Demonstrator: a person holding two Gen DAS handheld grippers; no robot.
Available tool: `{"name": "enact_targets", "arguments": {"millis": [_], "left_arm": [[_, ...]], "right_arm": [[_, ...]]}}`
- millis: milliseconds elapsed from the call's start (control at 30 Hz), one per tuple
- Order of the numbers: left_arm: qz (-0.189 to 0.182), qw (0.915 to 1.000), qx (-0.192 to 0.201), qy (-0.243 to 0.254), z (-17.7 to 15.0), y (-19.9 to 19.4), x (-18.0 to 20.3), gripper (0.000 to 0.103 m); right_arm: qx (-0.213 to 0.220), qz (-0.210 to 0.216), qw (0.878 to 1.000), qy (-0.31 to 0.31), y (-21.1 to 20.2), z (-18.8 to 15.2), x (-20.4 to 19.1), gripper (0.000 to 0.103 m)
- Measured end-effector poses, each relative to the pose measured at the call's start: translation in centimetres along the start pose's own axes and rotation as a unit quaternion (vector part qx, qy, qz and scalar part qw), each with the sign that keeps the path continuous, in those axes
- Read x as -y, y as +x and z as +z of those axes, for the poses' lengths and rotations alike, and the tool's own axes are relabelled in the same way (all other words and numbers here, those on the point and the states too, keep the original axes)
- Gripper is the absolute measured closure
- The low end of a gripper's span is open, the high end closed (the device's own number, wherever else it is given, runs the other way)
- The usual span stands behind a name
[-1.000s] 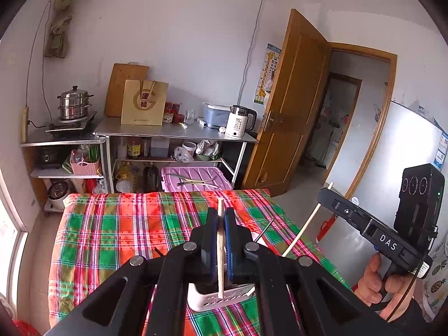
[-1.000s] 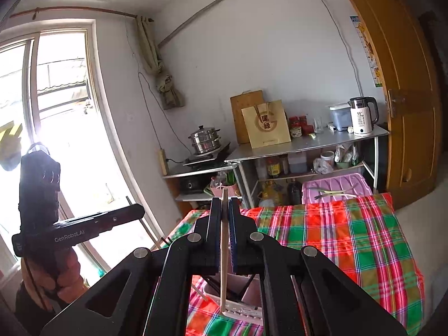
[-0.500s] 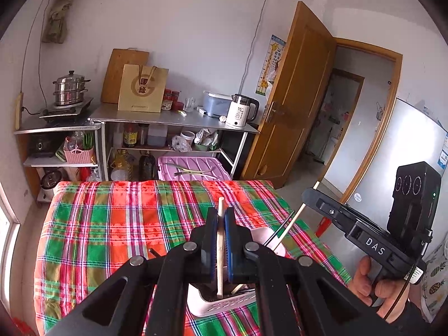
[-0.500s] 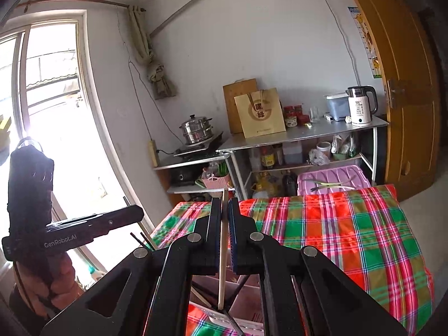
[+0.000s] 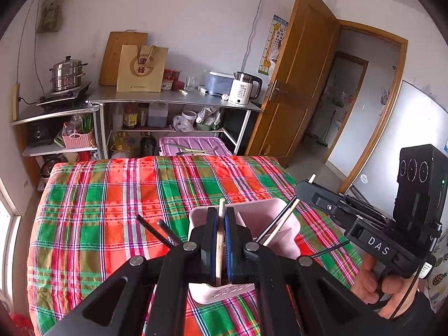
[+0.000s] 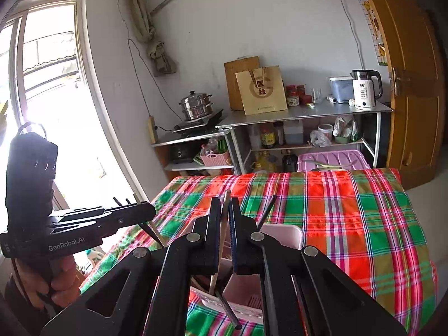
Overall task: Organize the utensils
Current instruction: 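Lower the chopsticks into the basket and open both tools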
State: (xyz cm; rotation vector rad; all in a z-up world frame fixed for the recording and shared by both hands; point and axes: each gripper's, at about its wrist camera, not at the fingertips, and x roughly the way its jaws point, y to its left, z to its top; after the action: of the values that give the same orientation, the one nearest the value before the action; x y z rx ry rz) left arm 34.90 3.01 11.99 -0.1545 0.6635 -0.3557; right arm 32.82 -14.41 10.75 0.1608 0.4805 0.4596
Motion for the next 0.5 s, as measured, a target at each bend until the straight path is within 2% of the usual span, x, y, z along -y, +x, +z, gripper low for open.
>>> {"name": "enact_targets", "arguments": {"millis": [267, 367, 500], "left_arm": [[0.003, 1.0, -0.008, -0.004, -0.8, 0.3, -0.4, 0.098], [0.012, 0.9999, -0.006, 0.0, -0.9, 0.1, -0.3, 0.097], [0.015, 0.9999, 0.007, -0.001, -0.9, -1.1, 0.0, 0.093]], "right_arm": [[-0.024, -0.004, 1.0, -0.008, 0.4, -0.6, 0.3, 0.096], [-0.028, -0.004, 1.0, -0.014, 0.4, -0.7, 0.1, 0.087], [-0.02, -0.005, 1.0, -0.023, -0.7, -0.6, -0.3, 0.087]]}}
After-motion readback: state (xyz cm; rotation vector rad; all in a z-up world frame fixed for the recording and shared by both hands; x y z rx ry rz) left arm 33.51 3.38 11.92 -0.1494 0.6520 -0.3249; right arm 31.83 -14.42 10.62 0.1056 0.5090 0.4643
